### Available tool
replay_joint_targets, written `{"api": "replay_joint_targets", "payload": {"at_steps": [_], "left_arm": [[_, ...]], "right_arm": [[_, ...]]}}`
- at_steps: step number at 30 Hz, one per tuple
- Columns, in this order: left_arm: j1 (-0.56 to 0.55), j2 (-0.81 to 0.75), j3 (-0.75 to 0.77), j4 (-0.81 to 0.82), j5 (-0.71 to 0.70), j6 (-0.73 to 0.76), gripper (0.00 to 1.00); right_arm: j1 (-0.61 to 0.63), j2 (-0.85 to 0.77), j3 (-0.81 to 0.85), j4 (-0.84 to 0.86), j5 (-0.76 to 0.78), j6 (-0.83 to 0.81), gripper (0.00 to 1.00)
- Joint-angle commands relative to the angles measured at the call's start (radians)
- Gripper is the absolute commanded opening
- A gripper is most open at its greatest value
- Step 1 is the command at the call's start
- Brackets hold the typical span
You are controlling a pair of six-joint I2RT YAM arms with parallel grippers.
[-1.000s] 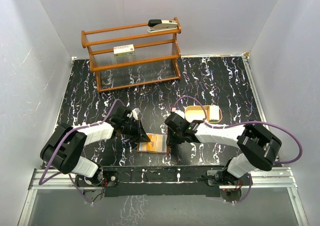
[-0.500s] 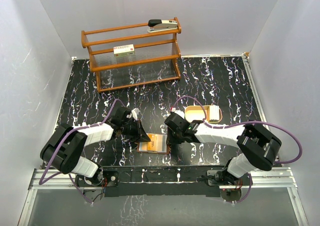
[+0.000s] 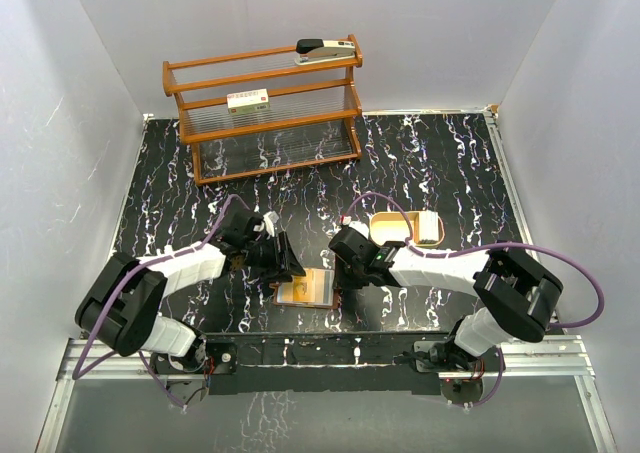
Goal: Put the credit cards into the card holder
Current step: Insert the credit card into the card holder.
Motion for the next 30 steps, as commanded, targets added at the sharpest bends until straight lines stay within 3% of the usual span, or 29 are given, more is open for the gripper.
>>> {"api": "replay_joint_targets", "payload": {"at_steps": [1, 30], "left_arm": [[0.002, -0.028, 0.018, -0.130, -0.087, 0.033, 0.52], [0.001, -0.004, -0.056, 0.020, 0.021, -0.080, 0.56]], "right_arm": [[0.008, -0.003, 0.008, 0.013, 0.020, -0.007, 0.12], [0.008, 0.004, -0.009, 0.090, -0.009, 0.008, 0.12]]}}
